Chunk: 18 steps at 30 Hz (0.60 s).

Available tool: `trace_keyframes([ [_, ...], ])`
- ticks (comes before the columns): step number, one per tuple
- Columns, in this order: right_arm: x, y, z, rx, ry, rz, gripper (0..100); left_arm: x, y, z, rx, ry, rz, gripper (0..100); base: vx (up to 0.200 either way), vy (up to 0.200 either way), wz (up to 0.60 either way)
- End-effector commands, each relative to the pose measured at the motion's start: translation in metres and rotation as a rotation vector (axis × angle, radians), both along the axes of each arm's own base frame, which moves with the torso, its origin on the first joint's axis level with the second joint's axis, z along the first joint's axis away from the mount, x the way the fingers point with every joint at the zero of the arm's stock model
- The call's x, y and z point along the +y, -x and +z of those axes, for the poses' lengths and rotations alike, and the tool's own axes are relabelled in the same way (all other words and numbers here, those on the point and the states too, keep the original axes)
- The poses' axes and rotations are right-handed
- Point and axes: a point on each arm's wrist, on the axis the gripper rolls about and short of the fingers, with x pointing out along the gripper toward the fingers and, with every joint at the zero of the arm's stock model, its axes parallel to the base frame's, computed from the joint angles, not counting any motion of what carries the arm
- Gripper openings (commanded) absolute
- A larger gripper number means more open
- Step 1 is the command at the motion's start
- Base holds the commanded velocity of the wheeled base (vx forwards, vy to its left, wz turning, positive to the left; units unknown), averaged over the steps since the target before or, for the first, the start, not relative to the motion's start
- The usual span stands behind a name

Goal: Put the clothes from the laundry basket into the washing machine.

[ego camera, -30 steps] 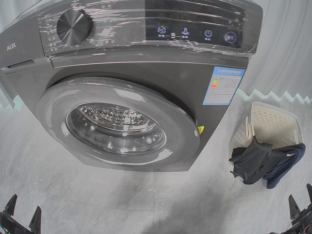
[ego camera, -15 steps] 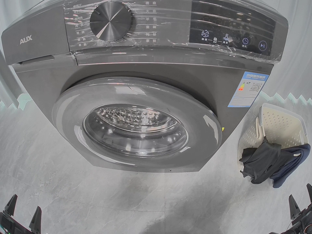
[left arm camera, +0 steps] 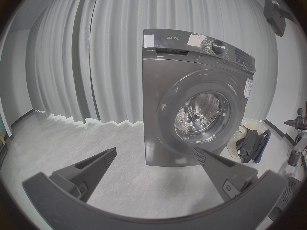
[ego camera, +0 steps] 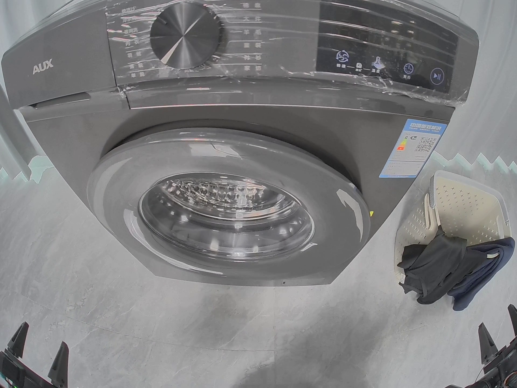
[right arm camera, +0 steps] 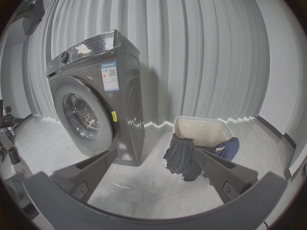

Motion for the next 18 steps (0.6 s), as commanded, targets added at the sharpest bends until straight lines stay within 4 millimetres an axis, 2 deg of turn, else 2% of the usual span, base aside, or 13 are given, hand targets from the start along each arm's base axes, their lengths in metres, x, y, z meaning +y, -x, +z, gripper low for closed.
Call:
trace_keyframes([
  [1, 0.0, -0.0002, -0.0052, 0.003, 0.0, 0.0, 100, 0.0, 0.0, -0.0048, 0.001, 0.001, 0.0, 100, 0.0, 0.0, 0.0],
  [12, 0.0, 0.0, -0.0053, 0.001, 0.0, 0.0, 100, 0.0, 0.0, -0.0048, 0.001, 0.001, 0.0, 100, 0.0, 0.0, 0.0],
  [15, 0.0, -0.0002, -0.0052, 0.003, 0.002, 0.0, 100, 0.0, 0.0, -0.0048, 0.001, 0.001, 0.0, 100, 0.0, 0.0, -0.6],
  [18, 0.0, -0.0002, -0.0052, 0.003, 0.002, 0.0, 100, 0.0, 0.0, -0.0048, 0.001, 0.001, 0.0, 100, 0.0, 0.0, 0.0],
])
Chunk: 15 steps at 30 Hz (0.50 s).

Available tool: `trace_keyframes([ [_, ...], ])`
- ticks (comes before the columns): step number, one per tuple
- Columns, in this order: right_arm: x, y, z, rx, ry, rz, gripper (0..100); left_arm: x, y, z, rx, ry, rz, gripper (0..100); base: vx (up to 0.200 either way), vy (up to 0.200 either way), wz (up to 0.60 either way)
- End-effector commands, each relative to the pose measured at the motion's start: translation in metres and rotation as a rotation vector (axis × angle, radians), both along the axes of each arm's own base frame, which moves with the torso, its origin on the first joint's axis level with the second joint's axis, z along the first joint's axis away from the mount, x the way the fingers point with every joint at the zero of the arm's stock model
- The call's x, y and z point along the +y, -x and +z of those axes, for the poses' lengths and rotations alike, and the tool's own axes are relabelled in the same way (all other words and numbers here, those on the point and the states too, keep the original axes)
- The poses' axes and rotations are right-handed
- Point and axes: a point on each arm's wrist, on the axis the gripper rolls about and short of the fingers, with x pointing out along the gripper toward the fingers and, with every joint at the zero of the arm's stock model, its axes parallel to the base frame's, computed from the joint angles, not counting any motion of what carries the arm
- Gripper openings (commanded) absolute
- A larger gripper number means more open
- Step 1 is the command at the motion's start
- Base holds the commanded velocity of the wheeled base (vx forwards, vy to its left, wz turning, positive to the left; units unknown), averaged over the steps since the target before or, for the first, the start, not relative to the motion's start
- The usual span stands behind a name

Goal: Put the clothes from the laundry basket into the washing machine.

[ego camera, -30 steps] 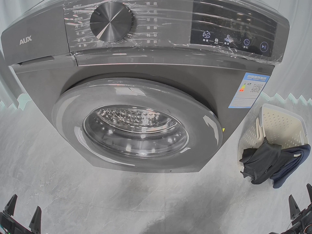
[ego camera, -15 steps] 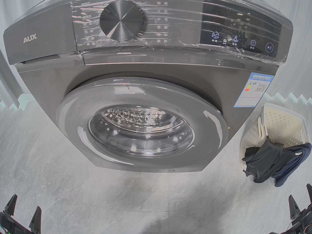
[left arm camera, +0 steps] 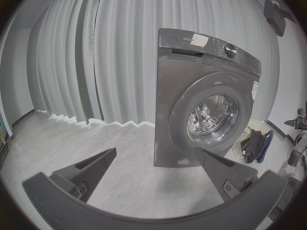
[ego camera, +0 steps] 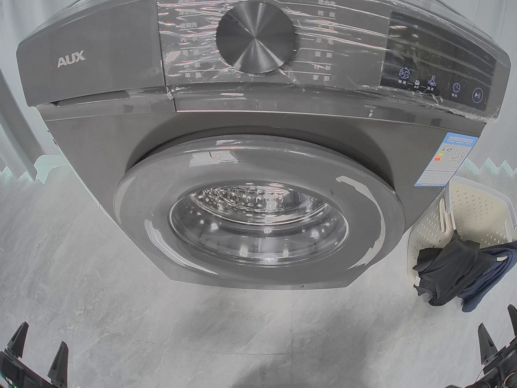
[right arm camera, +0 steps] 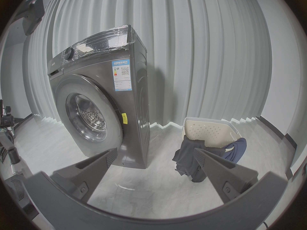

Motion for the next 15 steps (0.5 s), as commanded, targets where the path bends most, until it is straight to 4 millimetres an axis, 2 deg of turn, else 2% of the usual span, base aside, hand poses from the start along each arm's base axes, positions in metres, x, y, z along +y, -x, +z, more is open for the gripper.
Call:
trace_keyframes([
  [1, 0.0, -0.0002, -0.0052, 0.002, 0.001, 0.0, 100, 0.0, 0.0, -0.0048, 0.001, 0.001, 0.0, 100, 0.0, 0.2, 0.0],
  [12, 0.0, -0.0002, -0.0052, 0.002, 0.001, 0.0, 100, 0.0, 0.0, -0.0048, 0.001, 0.004, 0.0, 100, 0.0, 0.2, 0.0],
  [15, 0.0, -0.0002, -0.0052, 0.002, 0.001, 0.0, 100, 0.0, 0.0, -0.0048, 0.001, 0.004, 0.0, 100, 0.0, 0.0, 0.0],
])
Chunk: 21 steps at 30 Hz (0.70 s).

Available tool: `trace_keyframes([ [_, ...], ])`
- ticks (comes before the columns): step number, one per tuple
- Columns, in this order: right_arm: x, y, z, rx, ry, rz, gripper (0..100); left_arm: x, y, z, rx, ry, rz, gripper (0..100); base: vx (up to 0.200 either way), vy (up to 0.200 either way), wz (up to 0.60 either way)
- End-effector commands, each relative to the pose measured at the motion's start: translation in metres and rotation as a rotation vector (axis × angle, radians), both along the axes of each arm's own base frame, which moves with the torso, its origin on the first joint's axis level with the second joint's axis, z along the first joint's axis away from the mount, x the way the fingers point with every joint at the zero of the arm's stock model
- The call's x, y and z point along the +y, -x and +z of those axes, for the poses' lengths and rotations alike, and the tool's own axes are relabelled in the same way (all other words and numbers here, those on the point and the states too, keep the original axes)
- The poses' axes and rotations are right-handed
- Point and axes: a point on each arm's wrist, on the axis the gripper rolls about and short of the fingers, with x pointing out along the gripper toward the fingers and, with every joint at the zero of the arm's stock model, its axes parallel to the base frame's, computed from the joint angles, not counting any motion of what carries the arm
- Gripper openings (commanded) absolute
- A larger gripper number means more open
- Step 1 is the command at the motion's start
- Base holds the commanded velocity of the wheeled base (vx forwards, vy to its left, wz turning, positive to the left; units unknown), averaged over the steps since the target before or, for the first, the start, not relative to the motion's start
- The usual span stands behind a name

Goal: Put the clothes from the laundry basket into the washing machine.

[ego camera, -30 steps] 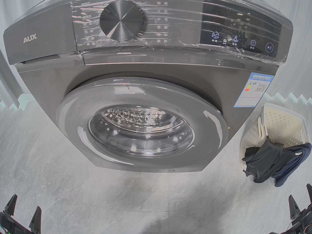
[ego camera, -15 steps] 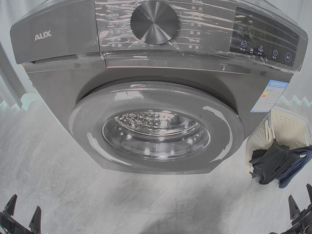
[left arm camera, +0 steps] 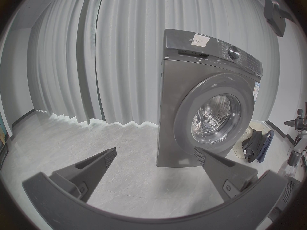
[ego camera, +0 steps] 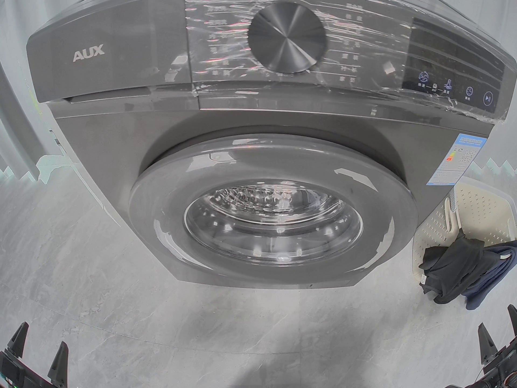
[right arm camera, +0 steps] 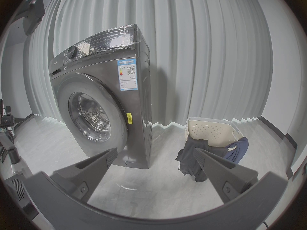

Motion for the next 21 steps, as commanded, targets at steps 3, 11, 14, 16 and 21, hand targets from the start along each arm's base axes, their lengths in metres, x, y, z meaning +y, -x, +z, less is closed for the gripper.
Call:
trace_keyframes([
  [3, 0.0, -0.0002, -0.0052, 0.003, 0.0, 0.0, 100, 0.0, -0.0002, -0.0052, 0.002, 0.001, 0.001, 100, 0.0, 0.0, 0.0],
  [11, 0.0, -0.0002, -0.0052, 0.003, 0.0, 0.0, 100, 0.0, 0.0, -0.0048, 0.001, 0.001, 0.001, 100, 0.0, 0.0, 0.0],
  [14, 0.0, -0.0002, -0.0052, 0.003, 0.0, 0.0, 100, 0.0, 0.0, -0.0048, 0.001, 0.001, 0.001, 100, 0.0, 0.0, 0.0],
  [16, 0.0, -0.0002, -0.0052, 0.003, -0.001, 0.0, 100, 0.0, -0.0002, -0.0052, 0.002, 0.001, 0.001, 100, 0.0, 0.0, 0.0],
  [21, 0.0, 0.0, -0.0053, 0.001, 0.0, 0.002, 100, 0.0, 0.0, -0.0048, 0.001, 0.0, 0.001, 100, 0.0, 0.0, 0.0],
])
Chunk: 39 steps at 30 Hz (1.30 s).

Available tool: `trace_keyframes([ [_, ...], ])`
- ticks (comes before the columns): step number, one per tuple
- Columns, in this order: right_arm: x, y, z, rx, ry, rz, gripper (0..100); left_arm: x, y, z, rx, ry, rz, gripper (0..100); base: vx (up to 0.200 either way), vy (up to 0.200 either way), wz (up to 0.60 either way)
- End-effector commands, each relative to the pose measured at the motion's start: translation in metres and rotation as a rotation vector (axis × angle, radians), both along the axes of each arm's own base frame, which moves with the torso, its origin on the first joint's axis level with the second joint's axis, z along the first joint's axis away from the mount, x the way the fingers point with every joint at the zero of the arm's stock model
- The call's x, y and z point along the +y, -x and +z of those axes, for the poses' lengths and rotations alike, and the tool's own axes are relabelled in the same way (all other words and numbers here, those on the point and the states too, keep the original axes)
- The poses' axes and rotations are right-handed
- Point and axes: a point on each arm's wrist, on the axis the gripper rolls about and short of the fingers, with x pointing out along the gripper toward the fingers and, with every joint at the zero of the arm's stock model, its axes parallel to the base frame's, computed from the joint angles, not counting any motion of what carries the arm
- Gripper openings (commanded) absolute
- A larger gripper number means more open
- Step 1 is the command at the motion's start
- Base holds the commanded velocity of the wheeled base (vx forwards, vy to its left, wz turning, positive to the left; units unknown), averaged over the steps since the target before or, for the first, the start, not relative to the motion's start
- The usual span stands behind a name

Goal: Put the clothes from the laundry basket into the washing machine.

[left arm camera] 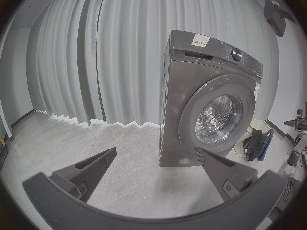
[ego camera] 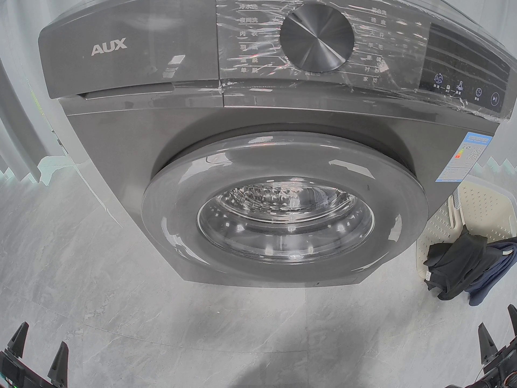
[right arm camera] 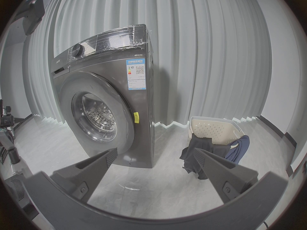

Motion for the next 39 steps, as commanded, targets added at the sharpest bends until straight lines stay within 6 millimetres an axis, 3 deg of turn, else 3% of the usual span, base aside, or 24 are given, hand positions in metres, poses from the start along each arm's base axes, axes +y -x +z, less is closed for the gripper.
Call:
trace_keyframes([
  [1, 0.0, 0.0, -0.005, 0.001, -0.001, 0.002, 100, 0.0, 0.0, -0.005, 0.001, 0.0, 0.001, 100, 0.0, 0.0, 0.0],
  [19, 0.0, 0.0, -0.005, -0.003, 0.0, -0.005, 100, 0.0, 0.0, -0.005, 0.001, -0.005, 0.001, 100, 0.0, 0.0, 0.0],
  [21, 0.0, 0.002, 0.005, -0.057, 0.004, 0.009, 100, 0.0, 0.0, -0.005, 0.001, -0.005, 0.001, 100, 0.0, 0.0, 0.0],
  [23, 0.0, 0.01, 0.033, -0.151, -0.006, 0.017, 100, 0.0, 0.0, -0.005, 0.001, -0.005, 0.001, 100, 0.0, 0.0, 0.0],
  [26, 0.0, 0.009, 0.053, -0.137, -0.006, 0.031, 100, 0.0, 0.0, -0.005, 0.001, -0.007, 0.001, 100, 0.0, -0.133, 0.0],
  [33, 0.001, 0.0, 0.039, -0.048, -0.004, 0.081, 100, 0.0, 0.0, -0.005, 0.001, -0.005, 0.001, 100, 0.0, -0.114, 0.0],
  [39, 0.005, -0.012, 0.044, 0.036, -0.013, 0.241, 100, 0.0, 0.0, -0.005, 0.001, -0.005, 0.001, 100, 0.0, 0.0, 0.0],
])
